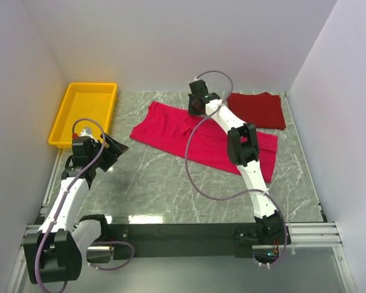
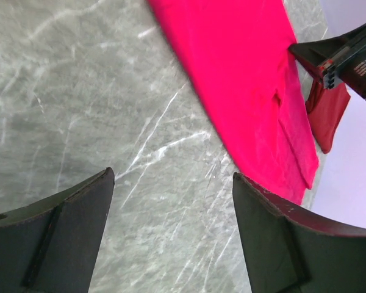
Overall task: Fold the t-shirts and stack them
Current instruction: Fold the tshirt
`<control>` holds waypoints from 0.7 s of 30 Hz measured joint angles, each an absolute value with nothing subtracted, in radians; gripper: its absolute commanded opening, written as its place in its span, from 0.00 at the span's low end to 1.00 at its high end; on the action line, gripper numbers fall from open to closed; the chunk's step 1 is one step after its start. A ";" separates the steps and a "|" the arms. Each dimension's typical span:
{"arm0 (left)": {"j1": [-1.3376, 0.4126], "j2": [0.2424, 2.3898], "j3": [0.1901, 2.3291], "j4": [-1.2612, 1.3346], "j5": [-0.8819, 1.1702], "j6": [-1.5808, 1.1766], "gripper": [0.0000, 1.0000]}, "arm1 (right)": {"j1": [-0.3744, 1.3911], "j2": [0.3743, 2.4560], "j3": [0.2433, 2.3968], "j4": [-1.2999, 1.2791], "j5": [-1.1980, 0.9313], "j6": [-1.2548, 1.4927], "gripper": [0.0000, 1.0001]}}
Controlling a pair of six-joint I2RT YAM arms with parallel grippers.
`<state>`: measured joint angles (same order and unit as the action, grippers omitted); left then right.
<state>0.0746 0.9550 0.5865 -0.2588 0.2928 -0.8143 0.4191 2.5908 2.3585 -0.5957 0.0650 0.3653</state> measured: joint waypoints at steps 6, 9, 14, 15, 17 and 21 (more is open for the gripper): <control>0.073 1.018 0.529 -0.152 0.322 -0.890 0.82 | 0.387 2.591 2.358 -0.576 0.054 0.445 0.40; 0.061 1.060 0.517 -0.088 0.325 -0.935 0.82 | 0.368 2.591 2.353 -0.549 0.033 0.453 0.83; -0.010 1.161 0.515 0.034 0.313 -1.003 0.80 | 0.341 2.582 2.341 -0.504 0.029 0.394 0.87; -0.032 1.187 0.518 0.052 0.306 -1.016 0.78 | 0.334 2.572 2.331 -0.499 0.025 0.376 0.87; -0.073 1.250 0.533 0.075 0.286 -1.045 0.72 | 0.318 2.538 2.290 -0.492 -0.020 0.313 0.87; -0.131 1.396 0.606 0.085 0.223 -1.114 0.66 | 0.277 2.349 2.074 -0.454 -0.186 0.152 0.87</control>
